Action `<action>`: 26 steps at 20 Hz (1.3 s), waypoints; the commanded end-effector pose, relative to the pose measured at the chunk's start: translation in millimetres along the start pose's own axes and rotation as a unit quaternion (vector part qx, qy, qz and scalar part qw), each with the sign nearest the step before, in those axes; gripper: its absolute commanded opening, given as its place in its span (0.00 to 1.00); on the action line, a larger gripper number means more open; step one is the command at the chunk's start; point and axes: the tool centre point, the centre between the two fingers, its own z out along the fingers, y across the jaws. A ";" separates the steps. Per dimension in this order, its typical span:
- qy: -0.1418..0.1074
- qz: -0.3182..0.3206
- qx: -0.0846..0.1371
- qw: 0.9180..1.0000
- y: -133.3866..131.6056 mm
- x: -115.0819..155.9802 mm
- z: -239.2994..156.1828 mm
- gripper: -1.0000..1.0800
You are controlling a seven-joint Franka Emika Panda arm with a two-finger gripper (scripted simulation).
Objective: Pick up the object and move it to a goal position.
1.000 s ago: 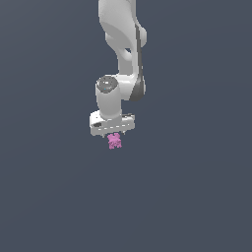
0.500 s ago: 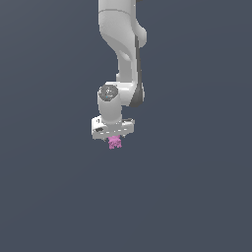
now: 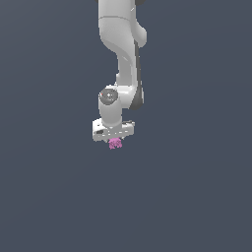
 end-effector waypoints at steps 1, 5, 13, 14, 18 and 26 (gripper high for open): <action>0.000 0.001 0.000 1.000 0.6 -0.2 0.9 0.00; 0.000 0.001 0.000 1.000 0.6 -0.2 0.9 0.00; 0.000 0.000 0.000 1.000 1.6 3.8 -8.8 0.00; 0.000 0.000 0.000 1.000 2.1 5.2 -11.9 0.00; 0.000 0.000 0.000 1.000 4.8 12.8 -29.4 0.00; 0.000 0.000 0.000 1.000 13.6 37.7 -86.4 0.00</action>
